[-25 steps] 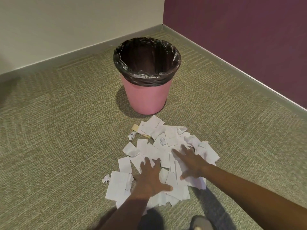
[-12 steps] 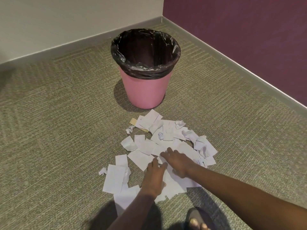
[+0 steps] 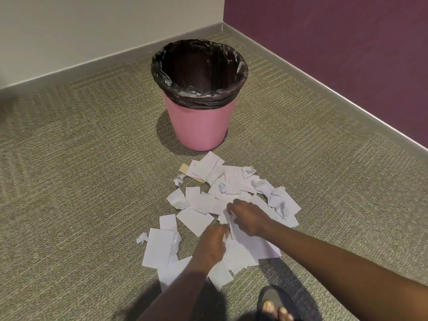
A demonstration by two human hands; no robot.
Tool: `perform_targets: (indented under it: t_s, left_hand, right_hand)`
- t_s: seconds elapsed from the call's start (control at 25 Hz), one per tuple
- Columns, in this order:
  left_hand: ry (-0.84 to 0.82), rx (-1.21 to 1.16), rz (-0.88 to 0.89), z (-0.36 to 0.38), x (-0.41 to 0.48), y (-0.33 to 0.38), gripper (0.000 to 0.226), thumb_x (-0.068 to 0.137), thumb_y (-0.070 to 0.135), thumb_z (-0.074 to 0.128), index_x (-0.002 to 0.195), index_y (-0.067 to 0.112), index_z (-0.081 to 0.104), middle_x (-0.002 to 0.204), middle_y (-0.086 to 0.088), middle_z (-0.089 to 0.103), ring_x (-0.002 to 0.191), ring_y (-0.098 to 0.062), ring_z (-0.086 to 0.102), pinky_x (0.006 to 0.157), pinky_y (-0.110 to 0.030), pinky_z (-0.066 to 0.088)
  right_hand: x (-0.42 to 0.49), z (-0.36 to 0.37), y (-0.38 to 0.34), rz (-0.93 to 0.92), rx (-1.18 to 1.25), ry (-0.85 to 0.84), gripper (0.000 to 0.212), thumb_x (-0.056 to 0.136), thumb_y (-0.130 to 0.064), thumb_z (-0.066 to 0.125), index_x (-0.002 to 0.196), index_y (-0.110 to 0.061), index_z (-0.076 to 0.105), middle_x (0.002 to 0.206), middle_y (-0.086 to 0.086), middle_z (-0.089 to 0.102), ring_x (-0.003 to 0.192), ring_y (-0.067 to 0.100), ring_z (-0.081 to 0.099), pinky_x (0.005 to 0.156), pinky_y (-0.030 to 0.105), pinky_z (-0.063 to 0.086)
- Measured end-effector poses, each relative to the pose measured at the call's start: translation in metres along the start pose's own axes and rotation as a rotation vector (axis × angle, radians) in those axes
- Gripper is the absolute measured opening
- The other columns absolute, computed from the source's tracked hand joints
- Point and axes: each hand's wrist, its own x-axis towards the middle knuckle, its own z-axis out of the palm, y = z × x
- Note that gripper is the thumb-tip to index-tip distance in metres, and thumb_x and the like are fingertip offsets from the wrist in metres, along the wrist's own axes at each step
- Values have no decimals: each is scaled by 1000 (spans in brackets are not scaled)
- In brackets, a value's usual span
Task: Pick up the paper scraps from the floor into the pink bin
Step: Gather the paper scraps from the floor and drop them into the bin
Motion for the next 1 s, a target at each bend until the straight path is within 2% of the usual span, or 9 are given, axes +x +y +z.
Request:
perform_targets:
  t_s: [0.08,0.2,0.36,0.48,0.6,0.72,0.8,0.88,1.0]
  left_hand:
    - [17,-66,-62,-8,6,4,25,81,-5,53,94,13,65,106,-8,66,98,-24,61,78,-28,45]
    - [64,-183,-151,-24,15,9,28,77,-7,54,85,17,65,99,-7,68,85,-24,64,67,-26,44]
    - [176,-297,-127,-58,25,17,22,77,-8,65,84,13,66,98,-4,70,94,-22,65,73,-22,45]
    - [302,-346,-71,-108,37,25,16,78,-2,74,87,9,67,96,-7,71,93,-21,64,78,-25,47]
    - [480,-409,-51,-171,47,39,17,76,4,78,88,12,69,94,0,70,90,-15,60,75,-19,41]
    - [598,-556,-18,-238,51,60,25,75,6,79,80,27,67,90,8,68,83,-11,62,68,-25,51]
    - [629,-698,5,-281,61,74,29,73,3,79,77,29,67,92,2,69,80,-17,66,59,-30,55]
    - [657,-818,-21,-322,83,91,28,71,-1,79,77,23,68,90,-7,71,76,-21,67,51,-27,51]
    - [723,-903,-122,-367,128,113,23,72,-5,75,74,14,63,81,-6,68,66,-19,64,45,-21,49]
  right_hand:
    - [2,-8,-1,27,33,39,22,90,-5,52,111,-13,51,114,10,53,97,33,58,66,33,38]
    - [2,-20,-4,23,44,110,24,90,-9,56,113,-15,53,115,9,55,102,31,56,75,37,46]
    - [0,-51,-9,46,109,229,11,90,-10,59,98,-16,57,104,6,61,98,29,58,76,37,48]
    - [-1,-93,-13,57,207,350,7,86,-6,63,85,-12,61,93,6,66,91,27,61,77,39,50]
    - [-9,-145,-23,28,341,450,8,87,-12,70,82,-14,63,90,0,70,88,17,62,78,31,49]
    - [-20,-203,-41,-27,466,550,10,85,-16,74,81,-20,66,88,-11,69,80,2,61,70,17,45]
    - [-21,-245,-49,-39,542,637,8,85,-14,73,85,-20,68,91,-8,69,79,5,62,62,23,51]
    - [-10,-285,-56,-55,635,713,11,84,-10,72,85,-20,68,95,-6,67,81,9,63,54,25,53]
    - [36,-333,-65,-2,843,814,13,82,-4,72,80,-15,66,90,2,67,80,18,66,56,29,54]
